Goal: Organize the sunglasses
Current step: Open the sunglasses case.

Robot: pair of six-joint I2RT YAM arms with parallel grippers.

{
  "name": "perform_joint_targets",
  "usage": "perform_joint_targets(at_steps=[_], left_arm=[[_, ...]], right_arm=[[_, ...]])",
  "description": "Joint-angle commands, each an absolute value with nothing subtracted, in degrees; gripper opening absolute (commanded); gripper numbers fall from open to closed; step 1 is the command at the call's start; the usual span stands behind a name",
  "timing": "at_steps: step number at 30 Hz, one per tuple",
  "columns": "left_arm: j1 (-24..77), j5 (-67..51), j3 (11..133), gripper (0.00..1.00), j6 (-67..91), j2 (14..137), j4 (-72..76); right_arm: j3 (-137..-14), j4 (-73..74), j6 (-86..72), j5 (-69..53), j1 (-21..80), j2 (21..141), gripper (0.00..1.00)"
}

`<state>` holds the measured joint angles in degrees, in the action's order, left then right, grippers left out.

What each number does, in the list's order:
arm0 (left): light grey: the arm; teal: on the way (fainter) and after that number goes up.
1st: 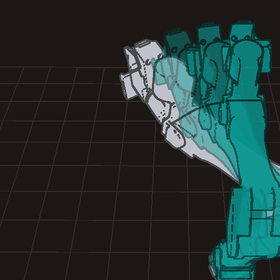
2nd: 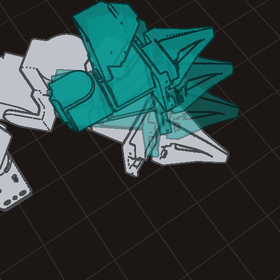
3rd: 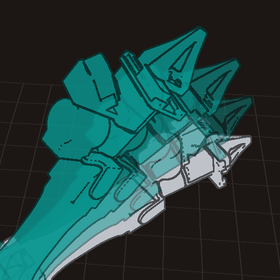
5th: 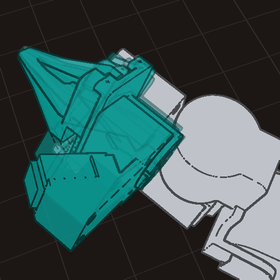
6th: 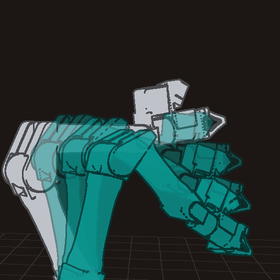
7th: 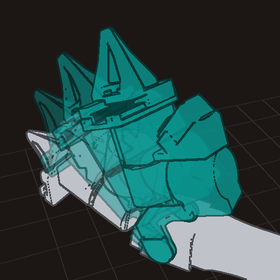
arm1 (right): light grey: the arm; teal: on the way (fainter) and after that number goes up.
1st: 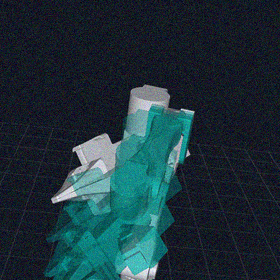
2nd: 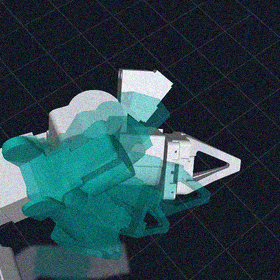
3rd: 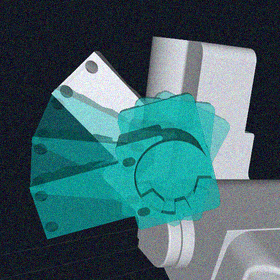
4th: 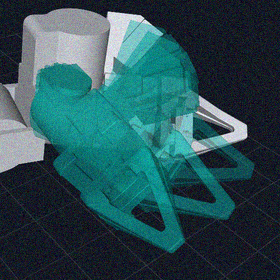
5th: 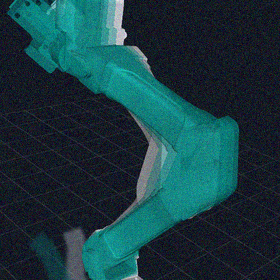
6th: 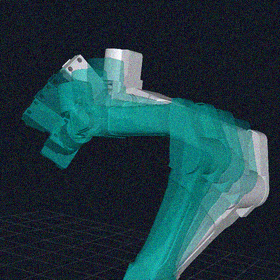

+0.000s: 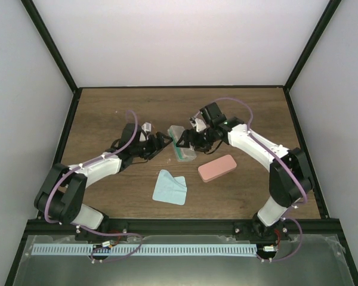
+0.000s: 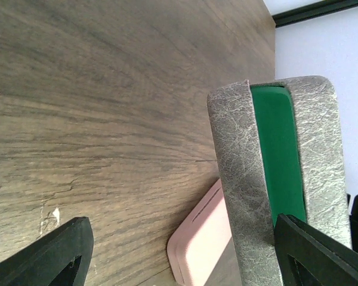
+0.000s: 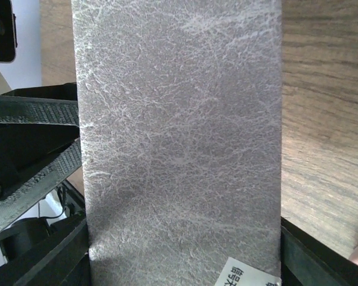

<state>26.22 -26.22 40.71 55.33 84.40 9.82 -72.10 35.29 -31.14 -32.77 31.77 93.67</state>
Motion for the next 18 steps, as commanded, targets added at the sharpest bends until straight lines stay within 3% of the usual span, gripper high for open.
perform_joint_targets(at_steps=[1,18], left_arm=[[26.45,-22.76,37.63,0.84,54.13,85.19,3.56],[26.61,-23.71,37.11,0.84,53.49,86.4,3.64]], right_arm=[[-74.37,26.68,-31.64,-42.48,31.02,87.88,0.61],[-68.52,18.66,-37.16,-50.74,27.32,85.52,0.62]])
